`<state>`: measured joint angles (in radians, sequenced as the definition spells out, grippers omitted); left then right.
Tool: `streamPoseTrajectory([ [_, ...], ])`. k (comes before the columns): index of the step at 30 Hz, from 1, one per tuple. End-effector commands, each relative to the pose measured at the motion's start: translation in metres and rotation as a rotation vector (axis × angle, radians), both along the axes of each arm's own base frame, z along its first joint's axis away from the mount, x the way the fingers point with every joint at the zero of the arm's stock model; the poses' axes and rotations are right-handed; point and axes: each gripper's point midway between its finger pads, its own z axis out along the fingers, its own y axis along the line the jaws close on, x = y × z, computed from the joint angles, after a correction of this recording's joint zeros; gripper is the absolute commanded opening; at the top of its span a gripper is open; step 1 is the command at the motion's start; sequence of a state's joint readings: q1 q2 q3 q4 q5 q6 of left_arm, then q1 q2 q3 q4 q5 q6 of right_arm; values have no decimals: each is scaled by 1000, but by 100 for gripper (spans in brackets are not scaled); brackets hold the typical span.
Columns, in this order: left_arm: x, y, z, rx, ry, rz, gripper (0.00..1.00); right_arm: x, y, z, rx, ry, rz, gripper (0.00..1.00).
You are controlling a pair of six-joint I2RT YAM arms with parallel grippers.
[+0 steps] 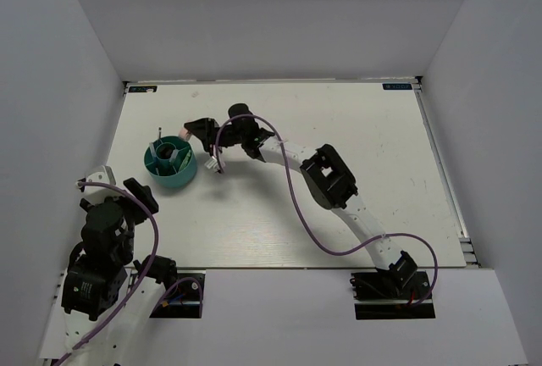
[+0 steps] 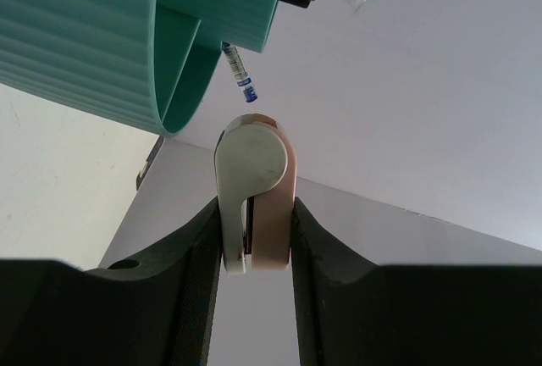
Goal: Sort the stationery into containers
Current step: Place the stapler in the storage box.
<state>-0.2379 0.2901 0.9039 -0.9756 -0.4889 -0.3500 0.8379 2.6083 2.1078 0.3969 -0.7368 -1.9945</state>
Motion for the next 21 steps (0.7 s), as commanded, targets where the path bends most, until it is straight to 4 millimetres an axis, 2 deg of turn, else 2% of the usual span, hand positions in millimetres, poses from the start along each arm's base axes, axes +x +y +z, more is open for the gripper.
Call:
streamPoseTrajectory([
  [1, 0, -1, -6, -6, 16, -2, 79, -13, 8, 27, 62, -429, 58, 0],
  [15, -1, -2, -8, -16, 20, 0, 79, -30, 24, 26, 76, -406, 71, 0],
  [21, -2, -1, -10, -16, 27, 2, 79, -21, 27, 23, 61, -407, 38, 0],
])
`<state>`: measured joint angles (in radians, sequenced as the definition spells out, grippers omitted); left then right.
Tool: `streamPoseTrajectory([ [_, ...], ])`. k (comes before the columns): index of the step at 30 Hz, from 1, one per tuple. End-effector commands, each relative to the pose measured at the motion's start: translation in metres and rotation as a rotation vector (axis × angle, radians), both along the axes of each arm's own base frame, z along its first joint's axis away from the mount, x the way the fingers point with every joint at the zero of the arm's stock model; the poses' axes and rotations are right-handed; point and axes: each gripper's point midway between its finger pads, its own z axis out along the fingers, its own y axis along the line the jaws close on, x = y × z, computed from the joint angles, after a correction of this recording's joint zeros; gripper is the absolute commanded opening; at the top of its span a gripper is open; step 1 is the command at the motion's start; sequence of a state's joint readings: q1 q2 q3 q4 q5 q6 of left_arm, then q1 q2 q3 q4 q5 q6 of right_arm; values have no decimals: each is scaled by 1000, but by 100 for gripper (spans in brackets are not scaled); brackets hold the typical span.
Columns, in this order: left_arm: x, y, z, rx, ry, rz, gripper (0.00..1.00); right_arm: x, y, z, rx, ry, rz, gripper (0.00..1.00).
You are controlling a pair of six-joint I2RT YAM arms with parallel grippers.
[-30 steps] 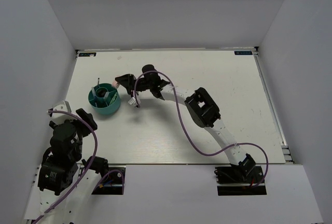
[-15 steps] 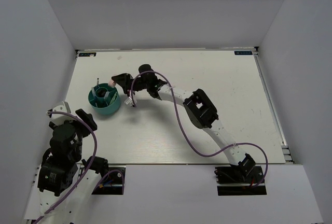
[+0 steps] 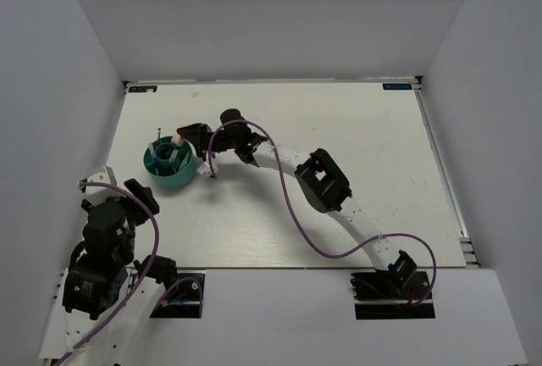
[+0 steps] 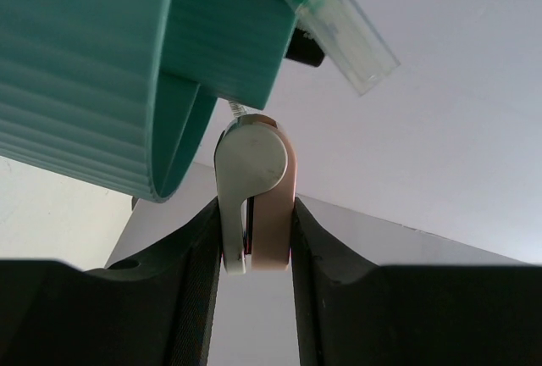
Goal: Sort the stationery into containers
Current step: Place the stapler in the storage box.
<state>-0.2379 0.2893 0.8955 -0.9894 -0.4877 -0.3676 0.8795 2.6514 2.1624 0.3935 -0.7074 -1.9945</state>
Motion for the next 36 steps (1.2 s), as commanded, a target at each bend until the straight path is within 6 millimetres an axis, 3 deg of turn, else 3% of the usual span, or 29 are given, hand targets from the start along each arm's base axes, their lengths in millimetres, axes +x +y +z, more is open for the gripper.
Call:
streamPoseTrajectory([
  [1, -2, -1, -4, -5, 8, -4, 79, -4, 7, 28, 58, -399, 23, 0],
  [22, -2, -2, -6, -15, 9, -5, 79, 8, 6, 18, 24, -416, -33, 0],
  [36, -3, -1, -9, -13, 10, -2, 79, 2, 8, 14, 22, -423, -25, 0],
])
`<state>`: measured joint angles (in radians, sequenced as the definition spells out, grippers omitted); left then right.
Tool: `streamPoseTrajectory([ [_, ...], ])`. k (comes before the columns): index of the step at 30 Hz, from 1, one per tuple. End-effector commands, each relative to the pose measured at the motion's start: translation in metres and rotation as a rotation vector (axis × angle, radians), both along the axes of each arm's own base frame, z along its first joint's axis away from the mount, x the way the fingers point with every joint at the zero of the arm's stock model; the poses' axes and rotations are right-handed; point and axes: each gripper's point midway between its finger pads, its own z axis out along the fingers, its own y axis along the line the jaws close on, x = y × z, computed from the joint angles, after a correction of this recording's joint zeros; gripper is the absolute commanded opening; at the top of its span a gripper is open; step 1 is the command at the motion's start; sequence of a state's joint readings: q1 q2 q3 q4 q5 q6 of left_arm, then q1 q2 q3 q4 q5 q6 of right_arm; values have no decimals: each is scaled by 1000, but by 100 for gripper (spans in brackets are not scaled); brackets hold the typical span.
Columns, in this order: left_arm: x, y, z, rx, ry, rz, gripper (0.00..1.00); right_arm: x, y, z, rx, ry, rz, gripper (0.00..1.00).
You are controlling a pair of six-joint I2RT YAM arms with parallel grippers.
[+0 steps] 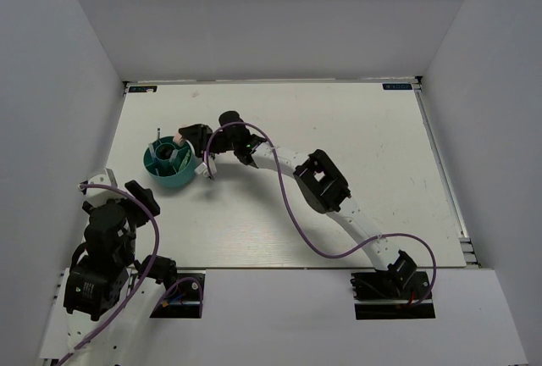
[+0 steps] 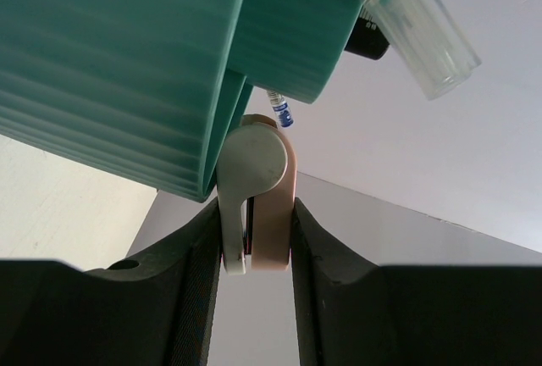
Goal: Sort the stationery into containers
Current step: Place the stapler in the storage box.
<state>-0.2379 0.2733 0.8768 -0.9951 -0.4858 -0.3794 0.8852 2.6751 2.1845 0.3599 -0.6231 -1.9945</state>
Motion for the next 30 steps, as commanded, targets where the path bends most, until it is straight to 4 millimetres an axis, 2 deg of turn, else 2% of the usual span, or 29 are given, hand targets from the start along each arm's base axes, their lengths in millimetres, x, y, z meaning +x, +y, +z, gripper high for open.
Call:
streamPoseTrajectory([
  [1, -2, 0, -2, -5, 4, -2, 79, -13, 8, 29, 44, -437, 63, 0],
  [4, -2, -1, -3, -8, 5, -1, 79, -14, 9, 29, 46, -437, 64, 0],
  [9, -2, 0, -2, -7, 1, -2, 79, -17, 10, 32, 54, -434, 66, 7],
  [25, -2, 0, -1, -5, 0, -1, 79, -18, 10, 35, 54, -439, 63, 49],
  [30, -3, 0, -1, -4, -1, 1, 79, -17, 9, 37, 56, -442, 63, 52],
])
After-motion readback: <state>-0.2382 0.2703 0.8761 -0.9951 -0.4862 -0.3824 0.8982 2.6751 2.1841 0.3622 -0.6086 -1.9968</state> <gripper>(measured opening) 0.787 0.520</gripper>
